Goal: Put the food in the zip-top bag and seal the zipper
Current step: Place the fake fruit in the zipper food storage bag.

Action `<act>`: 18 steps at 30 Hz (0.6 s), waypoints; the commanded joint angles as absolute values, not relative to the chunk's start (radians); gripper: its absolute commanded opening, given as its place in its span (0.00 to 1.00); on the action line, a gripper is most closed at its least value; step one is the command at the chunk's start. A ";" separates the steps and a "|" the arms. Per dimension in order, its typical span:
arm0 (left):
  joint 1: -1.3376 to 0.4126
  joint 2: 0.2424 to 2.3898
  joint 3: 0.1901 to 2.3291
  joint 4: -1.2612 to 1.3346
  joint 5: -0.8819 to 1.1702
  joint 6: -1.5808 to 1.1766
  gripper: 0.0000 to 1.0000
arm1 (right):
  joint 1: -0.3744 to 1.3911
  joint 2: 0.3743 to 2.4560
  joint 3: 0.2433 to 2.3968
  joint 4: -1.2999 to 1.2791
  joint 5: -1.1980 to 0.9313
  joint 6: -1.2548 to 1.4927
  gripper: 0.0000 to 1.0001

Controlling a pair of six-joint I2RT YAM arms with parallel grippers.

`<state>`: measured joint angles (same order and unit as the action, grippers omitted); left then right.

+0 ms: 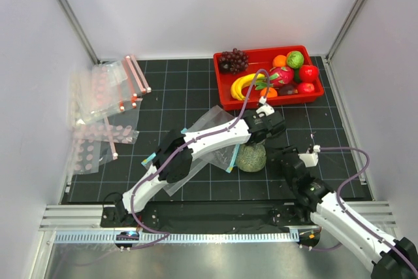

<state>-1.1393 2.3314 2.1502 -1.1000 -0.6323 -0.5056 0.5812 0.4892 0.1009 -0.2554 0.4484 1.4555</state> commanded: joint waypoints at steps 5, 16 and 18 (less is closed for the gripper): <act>-1.158 2.322 2.190 -1.135 -0.678 -0.541 0.00 | 0.612 0.371 0.123 -0.284 0.495 1.457 0.47; -1.158 2.329 2.191 -1.141 -0.666 -0.538 0.00 | 0.614 0.241 0.212 -0.578 0.531 1.388 0.70; -1.157 2.327 2.186 -1.141 -0.666 -0.538 0.00 | 0.612 0.267 0.257 -0.630 0.512 1.425 0.68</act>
